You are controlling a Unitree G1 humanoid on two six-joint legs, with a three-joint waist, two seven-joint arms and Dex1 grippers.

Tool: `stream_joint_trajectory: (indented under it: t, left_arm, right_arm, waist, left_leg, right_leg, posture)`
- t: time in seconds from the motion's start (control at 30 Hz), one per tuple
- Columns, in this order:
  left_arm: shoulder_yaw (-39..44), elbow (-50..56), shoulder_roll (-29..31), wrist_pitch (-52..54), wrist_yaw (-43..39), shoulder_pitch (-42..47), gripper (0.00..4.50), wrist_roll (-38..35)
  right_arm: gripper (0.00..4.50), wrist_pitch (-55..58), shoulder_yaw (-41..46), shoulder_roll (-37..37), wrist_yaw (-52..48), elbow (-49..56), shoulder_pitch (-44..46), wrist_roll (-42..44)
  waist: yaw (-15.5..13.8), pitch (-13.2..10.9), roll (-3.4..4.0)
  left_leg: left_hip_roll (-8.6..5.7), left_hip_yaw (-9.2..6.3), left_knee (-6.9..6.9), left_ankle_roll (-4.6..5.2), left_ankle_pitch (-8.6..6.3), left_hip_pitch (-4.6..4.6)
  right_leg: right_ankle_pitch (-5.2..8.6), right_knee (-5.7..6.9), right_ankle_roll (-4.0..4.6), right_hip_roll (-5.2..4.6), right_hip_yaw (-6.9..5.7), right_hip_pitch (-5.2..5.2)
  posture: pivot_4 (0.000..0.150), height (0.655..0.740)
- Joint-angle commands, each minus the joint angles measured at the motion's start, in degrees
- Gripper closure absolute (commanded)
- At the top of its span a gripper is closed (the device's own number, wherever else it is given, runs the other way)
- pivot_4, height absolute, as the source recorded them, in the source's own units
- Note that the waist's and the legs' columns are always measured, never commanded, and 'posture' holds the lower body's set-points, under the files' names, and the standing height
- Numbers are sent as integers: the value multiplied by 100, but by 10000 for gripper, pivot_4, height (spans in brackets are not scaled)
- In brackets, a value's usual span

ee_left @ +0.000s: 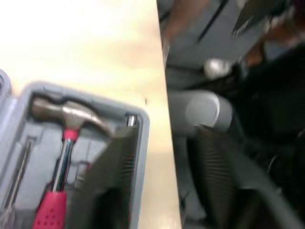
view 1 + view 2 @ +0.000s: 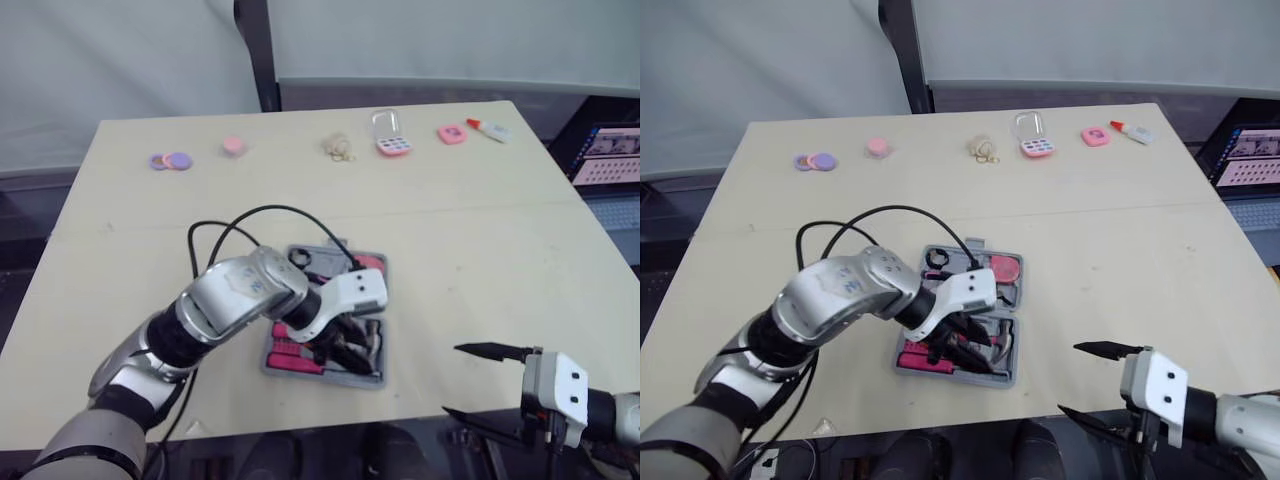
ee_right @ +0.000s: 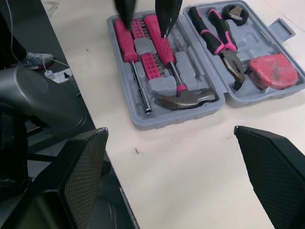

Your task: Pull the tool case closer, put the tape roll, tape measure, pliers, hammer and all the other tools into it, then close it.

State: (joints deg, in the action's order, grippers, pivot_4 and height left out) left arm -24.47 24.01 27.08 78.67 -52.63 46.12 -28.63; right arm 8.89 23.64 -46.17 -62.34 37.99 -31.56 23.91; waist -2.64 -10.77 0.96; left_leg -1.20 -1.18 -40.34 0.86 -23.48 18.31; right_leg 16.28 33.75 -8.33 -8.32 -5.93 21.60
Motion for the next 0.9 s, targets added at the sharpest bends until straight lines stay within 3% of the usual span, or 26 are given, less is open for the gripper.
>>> stream_joint_trajectory:
  t: [0.03, 0.07, 0.23, 0.4, 0.6, 0.9]
  left_arm:
    - [740, -109, 87, -678, -66, -440, 42284, -219]
    - [855, -206, 126, -1094, -138, -587, 44348, -171]
    - [1278, -932, 209, -2913, -255, -1152, 44348, 202]
    - [1129, -1183, 714, -5367, -1121, -2378, 44348, 800]
    - [1037, -1453, 832, -6562, -1642, -3325, 44348, 964]
    - [1099, -1793, 830, -7163, -1610, -3655, 44348, 1218]
  right_arm:
    - [0, -31, 19, -3, 36, 33, 74, 56]
    - [0, -25, 21, -9, 37, 20, 105, 68]
    - [0, -49, -31, -10, 80, -64, 277, -1]
    - [0, -92, -80, 17, 117, -134, 396, -64]
    - [0, -24, -140, 106, 225, -15, 430, 12]
    - [0, 136, 11, 90, 174, 150, 259, 388]
  waist:
    - [9, 0, 0]
    - [15, 1, 1]
    - [-26, 0, 0]
    - [74, 3, 5]
    - [82, 3, 4]
    - [97, 3, 5]
  left_leg:
    - [0, 0, 0, 0, 0, 1]
    - [0, -1, 0, 0, 0, 1]
    - [-5, -1, -4, 0, 0, 2]
    - [-4, 8, 19, -2, -1, -3]
    - [-3, 7, 16, -1, -1, 3]
    - [-7, 7, 19, 0, -2, 2]
  right_leg:
    - [0, 0, 0, 0, -1, 0]
    - [0, 0, 0, 0, -2, 0]
    - [-1, -3, -1, -3, -2, 0]
    - [0, -10, 0, -2, -2, 7]
    - [0, -11, 0, -10, -7, 8]
    - [0, -9, 0, -10, -9, 8]
  posture:
    - [1500, 7400]
    - [1500, 7400]
    - [1500, 7400]
    - [1500, 7400]
    - [1500, 7400]
    - [1500, 7400]
